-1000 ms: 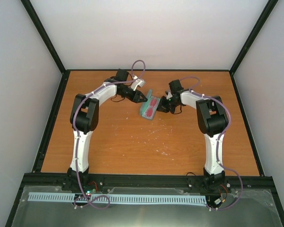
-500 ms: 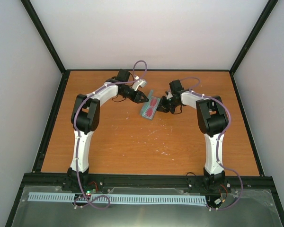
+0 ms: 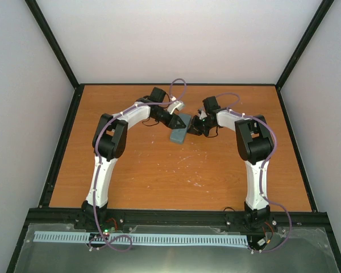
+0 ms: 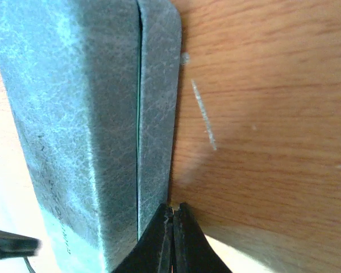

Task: Organize the sunglasses
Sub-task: Close the sunglasses case at the center of the board, then reset both arms

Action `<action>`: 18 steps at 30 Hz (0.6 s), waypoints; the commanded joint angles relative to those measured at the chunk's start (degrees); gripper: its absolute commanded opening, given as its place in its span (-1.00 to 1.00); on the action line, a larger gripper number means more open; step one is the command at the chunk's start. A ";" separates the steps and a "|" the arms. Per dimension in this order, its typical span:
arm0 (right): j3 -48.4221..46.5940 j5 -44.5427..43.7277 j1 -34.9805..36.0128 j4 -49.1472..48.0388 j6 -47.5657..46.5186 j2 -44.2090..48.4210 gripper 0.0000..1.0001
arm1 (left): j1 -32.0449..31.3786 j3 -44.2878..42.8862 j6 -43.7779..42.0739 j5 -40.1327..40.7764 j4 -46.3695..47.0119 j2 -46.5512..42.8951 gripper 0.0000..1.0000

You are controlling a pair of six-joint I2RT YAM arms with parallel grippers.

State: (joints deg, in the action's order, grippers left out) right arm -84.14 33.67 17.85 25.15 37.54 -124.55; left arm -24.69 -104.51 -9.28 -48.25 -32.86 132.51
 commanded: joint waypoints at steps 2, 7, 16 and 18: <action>1.40 0.08 0.92 -1.38 -0.47 -1.33 -0.94 | -1.42 -1.06 0.56 -0.76 -0.79 1.35 -0.35; 1.79 -1.04 0.79 0.05 -1.35 0.23 -0.94 | -1.42 -1.05 0.02 0.70 -1.47 -0.33 -0.39; 5.99 -8.47 -3.59 8.92 -6.82 13.60 -0.27 | 5.46 0.55 1.58 4.48 0.53 -12.78 0.89; 7.44 -9.81 -6.01 10.15 -8.00 17.46 0.14 | 7.85 2.32 1.23 7.07 0.92 -16.11 0.99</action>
State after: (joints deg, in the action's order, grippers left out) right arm -78.32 28.56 15.66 31.00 32.86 -115.15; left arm -22.02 -103.07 -8.43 -44.84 -33.87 125.01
